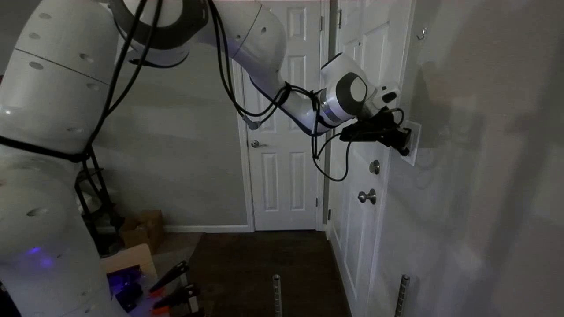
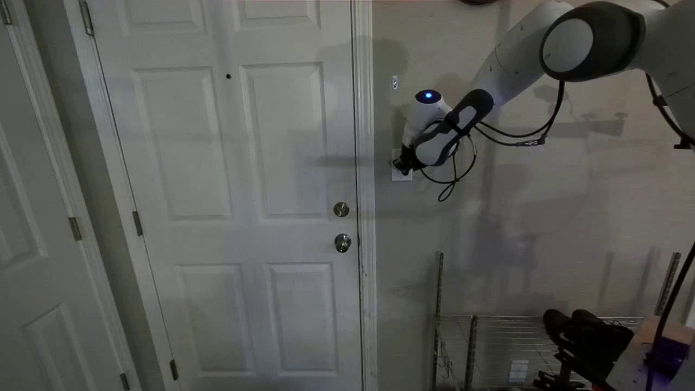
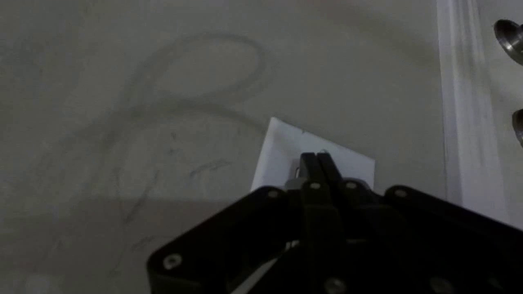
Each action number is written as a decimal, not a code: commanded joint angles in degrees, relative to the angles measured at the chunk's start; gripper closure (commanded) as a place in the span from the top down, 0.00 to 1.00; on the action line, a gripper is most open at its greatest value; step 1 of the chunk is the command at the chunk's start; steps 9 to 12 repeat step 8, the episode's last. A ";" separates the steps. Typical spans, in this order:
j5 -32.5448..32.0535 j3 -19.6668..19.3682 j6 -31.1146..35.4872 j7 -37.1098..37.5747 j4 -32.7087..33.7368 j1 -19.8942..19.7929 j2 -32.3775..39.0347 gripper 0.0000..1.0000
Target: Flip the switch to turn off the light
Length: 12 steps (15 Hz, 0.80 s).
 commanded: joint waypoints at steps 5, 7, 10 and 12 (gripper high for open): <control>-0.45 -1.47 0.97 2.07 1.57 0.85 1.32 0.04; -0.83 -1.96 1.38 2.82 1.05 1.29 1.05 0.04; -0.94 -2.04 1.28 3.08 1.00 1.43 1.04 0.04; -0.94 -2.04 1.28 3.08 1.00 1.43 1.04 0.04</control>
